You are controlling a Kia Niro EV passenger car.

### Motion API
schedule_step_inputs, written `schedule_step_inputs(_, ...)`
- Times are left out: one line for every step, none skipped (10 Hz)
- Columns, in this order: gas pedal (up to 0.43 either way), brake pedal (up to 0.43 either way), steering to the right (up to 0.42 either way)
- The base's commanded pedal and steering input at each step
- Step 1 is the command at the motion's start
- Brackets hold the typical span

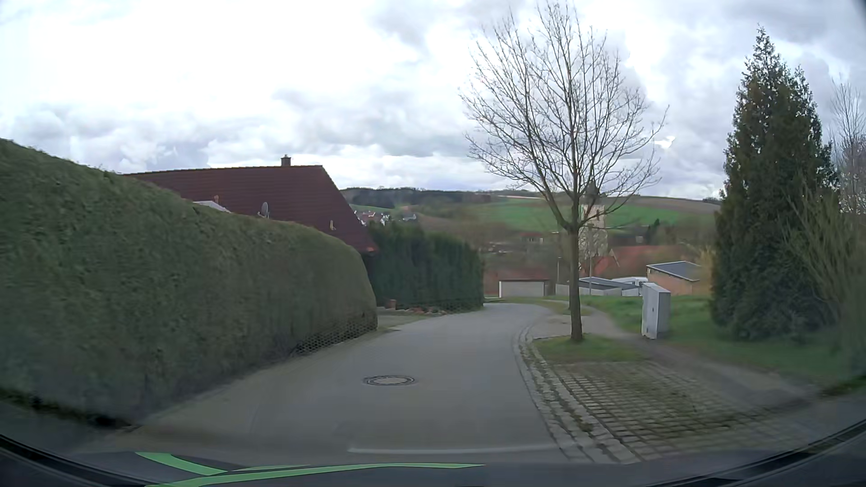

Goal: Follow the waypoints while adhering to traffic rules and regulations

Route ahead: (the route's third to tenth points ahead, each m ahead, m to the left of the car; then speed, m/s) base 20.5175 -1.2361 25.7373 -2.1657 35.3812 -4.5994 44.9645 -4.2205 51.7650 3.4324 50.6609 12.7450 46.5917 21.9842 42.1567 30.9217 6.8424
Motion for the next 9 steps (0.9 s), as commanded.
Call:
schedule_step_inputs(0.0, 0.25, 0.037)
schedule_step_inputs(0.0, 0.25, 0.041)
schedule_step_inputs(0.0, 0.256, 0.046)
schedule_step_inputs(0.0, 0.268, 0.051)
schedule_step_inputs(0.0, 0.268, 0.058)
schedule_step_inputs(0.0, 0.274, 0.063)
schedule_step_inputs(0.0, 0.274, 0.067)
schedule_step_inputs(0.0, 0.274, 0.07)
schedule_step_inputs(0.0, 0.28, 0.072)
